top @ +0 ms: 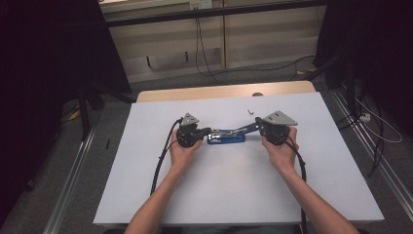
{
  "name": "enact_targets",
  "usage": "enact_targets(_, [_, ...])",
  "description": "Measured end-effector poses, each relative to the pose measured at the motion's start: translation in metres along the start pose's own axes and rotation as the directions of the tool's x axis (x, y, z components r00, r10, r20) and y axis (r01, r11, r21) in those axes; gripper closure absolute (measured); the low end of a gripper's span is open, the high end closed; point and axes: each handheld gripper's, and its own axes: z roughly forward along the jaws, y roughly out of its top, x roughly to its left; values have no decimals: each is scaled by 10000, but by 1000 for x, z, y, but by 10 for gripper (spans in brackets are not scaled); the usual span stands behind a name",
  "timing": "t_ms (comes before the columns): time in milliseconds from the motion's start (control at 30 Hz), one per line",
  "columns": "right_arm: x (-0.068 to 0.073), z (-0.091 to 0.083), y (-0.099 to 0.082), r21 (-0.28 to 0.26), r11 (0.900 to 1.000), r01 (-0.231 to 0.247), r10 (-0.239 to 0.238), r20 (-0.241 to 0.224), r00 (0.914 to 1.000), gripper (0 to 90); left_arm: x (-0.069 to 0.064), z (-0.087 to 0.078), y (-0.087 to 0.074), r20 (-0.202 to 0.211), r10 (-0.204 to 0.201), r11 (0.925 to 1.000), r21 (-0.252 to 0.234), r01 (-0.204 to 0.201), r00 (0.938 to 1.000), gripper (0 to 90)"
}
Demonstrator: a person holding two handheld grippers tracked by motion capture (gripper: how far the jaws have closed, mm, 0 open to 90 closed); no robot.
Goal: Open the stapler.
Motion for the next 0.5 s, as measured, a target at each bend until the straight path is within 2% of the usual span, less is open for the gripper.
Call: enact_targets(500, [-7,1,-10,354,9994,-48,45,93,9999,900,0,0,0,21,-39,10000,-24,39,10000,900])
